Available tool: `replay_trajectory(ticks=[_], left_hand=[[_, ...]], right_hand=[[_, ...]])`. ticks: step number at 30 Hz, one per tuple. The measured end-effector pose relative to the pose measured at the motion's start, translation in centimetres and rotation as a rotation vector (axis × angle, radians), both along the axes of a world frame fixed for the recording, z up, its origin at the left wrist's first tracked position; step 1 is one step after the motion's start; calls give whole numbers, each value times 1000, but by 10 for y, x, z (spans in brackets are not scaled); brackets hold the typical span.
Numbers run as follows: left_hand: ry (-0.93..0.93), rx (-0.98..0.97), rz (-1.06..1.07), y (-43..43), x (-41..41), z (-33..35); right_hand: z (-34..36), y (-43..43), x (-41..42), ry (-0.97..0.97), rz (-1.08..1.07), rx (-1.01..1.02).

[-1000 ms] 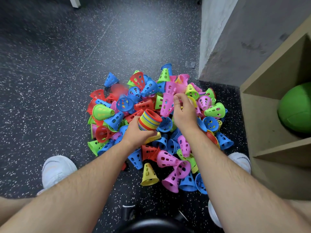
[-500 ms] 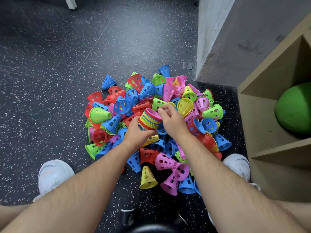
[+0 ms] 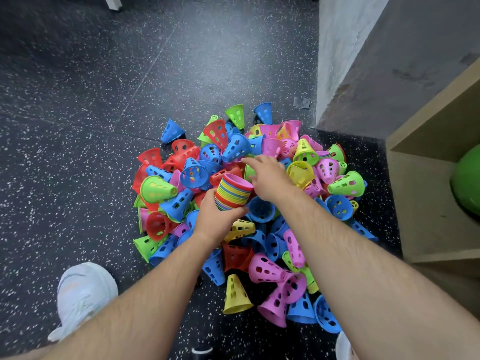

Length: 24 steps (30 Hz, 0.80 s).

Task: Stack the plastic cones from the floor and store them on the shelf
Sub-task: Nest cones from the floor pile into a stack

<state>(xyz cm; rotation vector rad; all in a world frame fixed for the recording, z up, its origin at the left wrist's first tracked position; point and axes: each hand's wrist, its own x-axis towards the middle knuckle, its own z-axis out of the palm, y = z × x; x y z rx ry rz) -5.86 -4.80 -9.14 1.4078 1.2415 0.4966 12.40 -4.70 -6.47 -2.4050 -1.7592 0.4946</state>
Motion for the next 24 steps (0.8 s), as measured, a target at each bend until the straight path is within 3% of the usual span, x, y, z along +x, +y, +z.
replay_trajectory(ticks=[5,8,13,18,24], left_hand=[[15,11,-13,4,-3,0],[-2,-4,-22,6,-2,2],[6,-13,-60,7,2,11],[-1,-11,-76,3,9,16],[0,29,-115,-12,5,20]], right_hand=[[-6,16,2,-154,90,-153],[-12,16,2,-141,40,-103],[8,-5,15,135,-219,168],[38,-26,22,552,-597,438],[48,-51,2,543,-441,385]])
